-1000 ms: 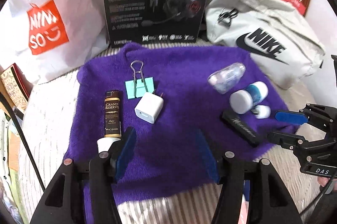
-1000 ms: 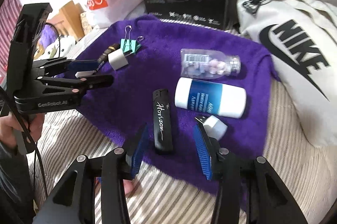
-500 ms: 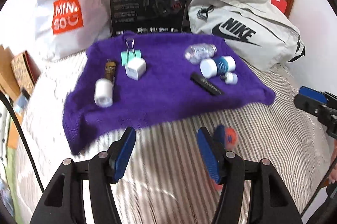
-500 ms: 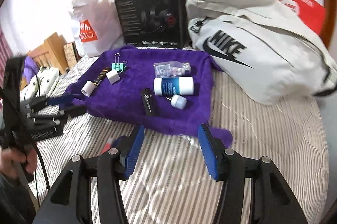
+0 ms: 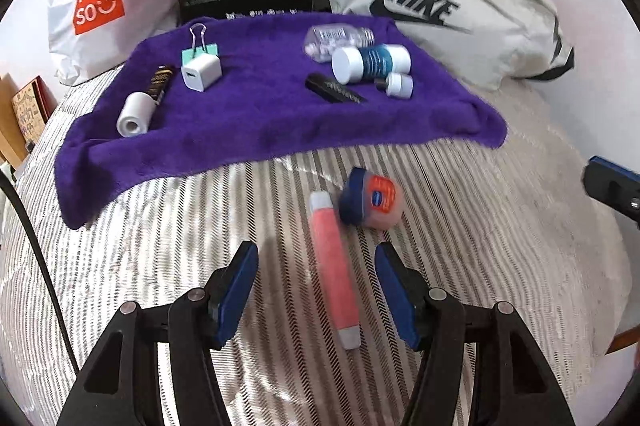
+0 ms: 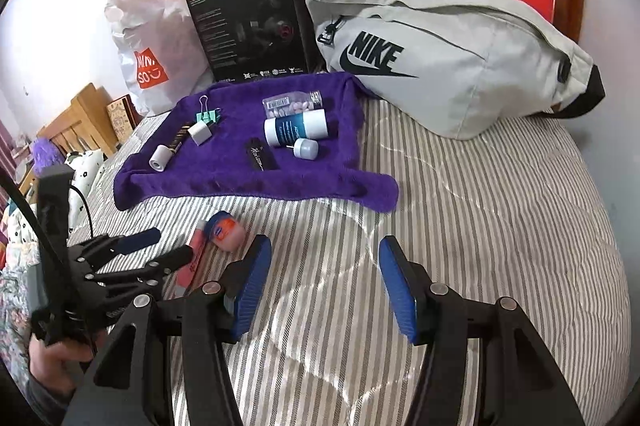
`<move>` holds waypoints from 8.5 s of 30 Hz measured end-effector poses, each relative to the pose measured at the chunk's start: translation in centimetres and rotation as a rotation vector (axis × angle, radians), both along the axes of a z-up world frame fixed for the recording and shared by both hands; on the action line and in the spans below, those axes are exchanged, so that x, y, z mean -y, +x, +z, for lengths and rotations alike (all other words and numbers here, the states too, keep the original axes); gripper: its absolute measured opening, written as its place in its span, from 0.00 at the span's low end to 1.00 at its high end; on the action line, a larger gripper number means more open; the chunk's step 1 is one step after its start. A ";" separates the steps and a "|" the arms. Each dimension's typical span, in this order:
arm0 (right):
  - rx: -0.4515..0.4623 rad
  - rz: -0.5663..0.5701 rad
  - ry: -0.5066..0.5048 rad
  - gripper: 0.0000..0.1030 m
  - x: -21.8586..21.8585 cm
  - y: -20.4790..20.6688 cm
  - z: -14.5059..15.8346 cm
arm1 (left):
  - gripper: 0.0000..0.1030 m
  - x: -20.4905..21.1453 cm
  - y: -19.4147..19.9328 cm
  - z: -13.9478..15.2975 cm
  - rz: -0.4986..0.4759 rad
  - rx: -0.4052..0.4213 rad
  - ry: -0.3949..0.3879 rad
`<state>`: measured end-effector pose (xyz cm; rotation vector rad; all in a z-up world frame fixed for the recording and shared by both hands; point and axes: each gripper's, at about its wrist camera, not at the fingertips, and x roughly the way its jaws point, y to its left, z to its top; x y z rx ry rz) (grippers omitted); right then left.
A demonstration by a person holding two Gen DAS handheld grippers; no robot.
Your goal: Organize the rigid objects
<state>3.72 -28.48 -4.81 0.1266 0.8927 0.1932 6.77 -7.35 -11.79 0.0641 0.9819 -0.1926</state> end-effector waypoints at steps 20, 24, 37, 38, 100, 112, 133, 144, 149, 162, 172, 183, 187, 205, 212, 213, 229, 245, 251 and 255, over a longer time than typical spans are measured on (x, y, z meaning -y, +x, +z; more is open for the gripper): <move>-0.042 0.066 -0.033 0.54 -1.9 -0.6 -1.7 | 0.12 -0.4 -0.3 -0.3 -0.013 0.021 0.003; -0.045 0.085 -0.029 0.54 -2.4 -0.4 -2.3 | 0.12 -2.5 -0.7 0.2 0.022 0.022 0.012; -0.026 0.317 -0.072 0.54 -8.3 3.2 -5.5 | 0.12 -6.6 -2.1 -0.2 0.091 0.007 -0.009; -0.028 0.333 -0.091 0.54 -8.7 3.5 -5.9 | 0.12 -6.5 -2.1 -0.2 0.090 0.009 -0.010; -0.029 0.259 -0.083 0.38 -6.6 4.8 -3.9 | 0.12 -7.7 -0.3 5.0 0.034 0.095 -0.082; 0.007 0.255 -0.081 0.38 -6.8 8.8 -1.1 | 0.12 -8.8 4.0 5.6 0.040 0.101 -0.094; -0.005 0.364 -0.053 0.38 -12.5 16.7 -1.7 | 0.12 -10.0 13.0 2.0 0.085 -0.016 -0.078; -0.008 0.351 -0.025 0.38 -11.2 17.1 -2.7 | 0.12 -8.6 14.6 0.6 0.081 -0.043 -0.009; -0.021 0.350 -0.017 0.38 -11.0 17.4 -3.2 | 0.12 -8.3 14.7 0.6 0.075 -0.046 0.010; -0.020 0.334 -0.048 0.38 -10.3 17.0 -2.6 | 0.59 -8.9 12.2 2.8 0.076 0.019 -0.055; -0.032 0.348 -0.083 0.38 -11.3 18.4 -2.4 | 0.66 -11.9 8.8 6.7 0.144 0.136 0.016; -0.087 0.392 -0.191 0.38 -16.2 21.7 -5.1 | 0.68 -14.6 8.5 6.3 0.160 0.142 0.061; -0.097 0.371 -0.216 0.38 -16.5 22.7 -5.9 | 0.68 -14.4 8.7 5.6 0.144 0.133 0.030; -0.125 0.369 -0.223 0.39 -16.9 23.8 -6.9 | 0.68 -14.9 9.0 5.3 0.118 0.106 -0.088; -0.142 0.353 -0.199 0.59 -16.7 23.8 -7.0 | 0.69 -15.1 8.0 5.6 0.113 0.092 -0.098; -0.141 0.352 -0.199 0.62 -16.7 23.5 -6.9 | 0.69 -15.0 7.9 5.6 0.112 0.088 -0.098; -0.075 0.265 -0.207 0.85 -14.7 18.4 -2.7 | 0.83 -13.2 4.3 6.2 0.083 0.059 -0.126; -0.062 0.034 -0.117 1.00 -7.8 6.6 -1.0 | 1.00 -9.5 -0.1 7.7 0.179 0.080 -0.089; -0.026 -0.019 -0.076 1.00 -6.0 3.4 0.5 | 1.00 -8.2 -2.6 9.2 0.192 0.111 -0.071; -0.007 -0.050 -0.060 1.00 -4.5 1.7 1.2 | 1.00 -7.1 -4.1 10.2 0.191 0.133 -0.028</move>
